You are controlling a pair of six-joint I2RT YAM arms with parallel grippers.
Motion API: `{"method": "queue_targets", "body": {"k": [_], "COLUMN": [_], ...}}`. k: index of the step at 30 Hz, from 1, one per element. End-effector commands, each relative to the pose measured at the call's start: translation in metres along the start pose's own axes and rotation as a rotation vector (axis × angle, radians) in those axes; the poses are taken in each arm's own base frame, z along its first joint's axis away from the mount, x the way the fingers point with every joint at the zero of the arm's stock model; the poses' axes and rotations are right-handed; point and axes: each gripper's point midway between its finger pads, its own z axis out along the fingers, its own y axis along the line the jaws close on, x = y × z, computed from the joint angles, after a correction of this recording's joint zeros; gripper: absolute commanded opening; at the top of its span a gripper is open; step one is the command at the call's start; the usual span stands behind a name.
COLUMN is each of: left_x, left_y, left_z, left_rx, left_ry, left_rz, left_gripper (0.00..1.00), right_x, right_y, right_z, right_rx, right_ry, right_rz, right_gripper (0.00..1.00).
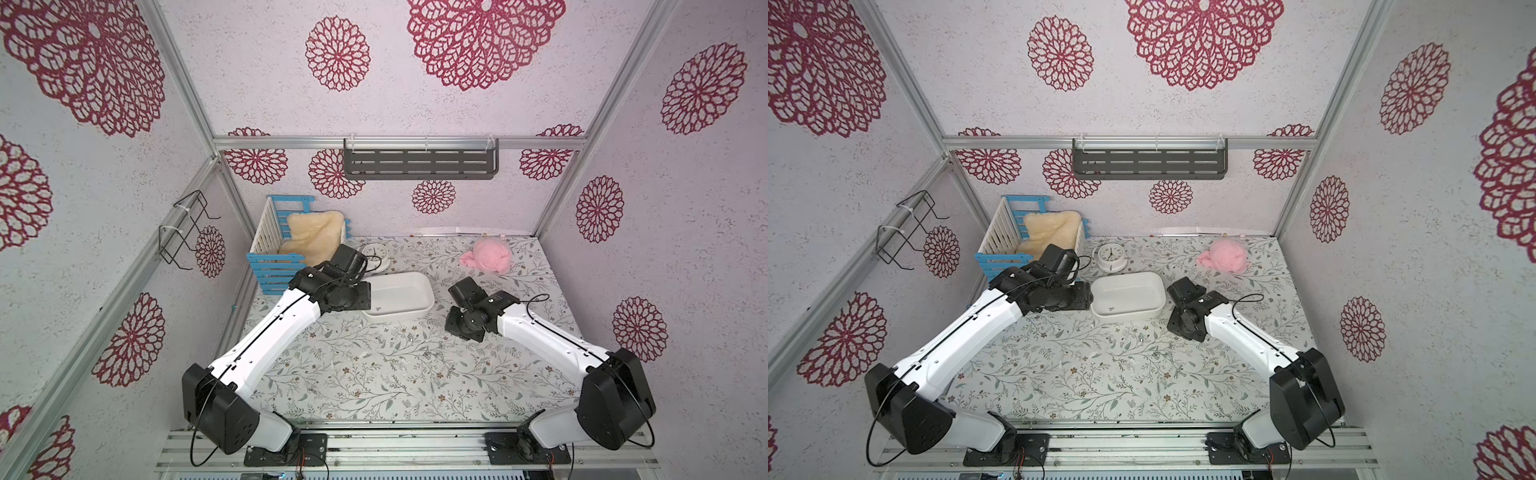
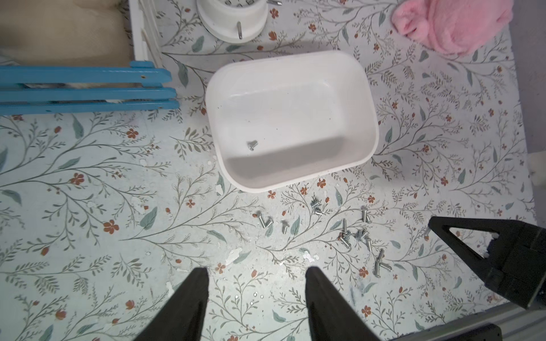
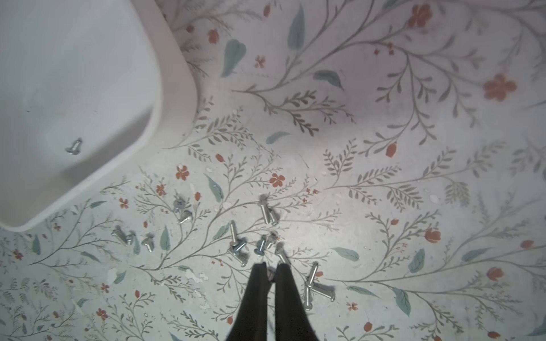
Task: Put the screws on the desktop into the storage box
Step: Pick up the screw from the center of the board, then place the screw in the storage box.
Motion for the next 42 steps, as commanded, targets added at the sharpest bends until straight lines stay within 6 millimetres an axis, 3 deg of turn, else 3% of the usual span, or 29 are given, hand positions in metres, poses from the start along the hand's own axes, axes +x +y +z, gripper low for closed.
{"method": "queue_targets", "body": {"k": [1, 7, 13, 20, 31, 36, 42], "left_x": [-0.007, -0.007, 0.002, 0.013, 0.018, 0.019, 0.022], "left_y": [0.013, 0.022, 0.033, 0.04, 0.044, 0.045, 0.045], "left_z": [-0.008, -0.018, -0.026, -0.031, -0.028, -0.028, -0.026], "left_rx": [-0.026, -0.03, -0.035, -0.038, -0.05, -0.052, -0.049], "left_ry": [-0.05, -0.079, -0.092, -0.098, -0.087, -0.087, -0.076], "left_rz": [-0.032, -0.065, -0.093, -0.118, -0.126, -0.126, -0.121], "left_gripper": [0.59, 0.59, 0.59, 0.6, 0.61, 0.62, 0.62], "right_x": [-0.031, -0.072, -0.096, -0.104, -0.1, -0.104, -0.113], "right_y": [0.025, 0.077, 0.118, 0.145, 0.168, 0.174, 0.182], "right_z": [-0.023, -0.022, 0.015, 0.068, 0.12, 0.123, 0.091], "right_rx": [-0.023, -0.066, -0.073, -0.045, -0.023, -0.028, -0.052], "right_ry": [-0.079, -0.109, -0.089, -0.043, 0.026, 0.023, -0.032], "right_rz": [-0.073, -0.132, -0.175, -0.199, -0.212, -0.211, -0.215], "right_gripper": [0.02, 0.02, 0.02, 0.02, 0.03, 0.03, 0.1]}}
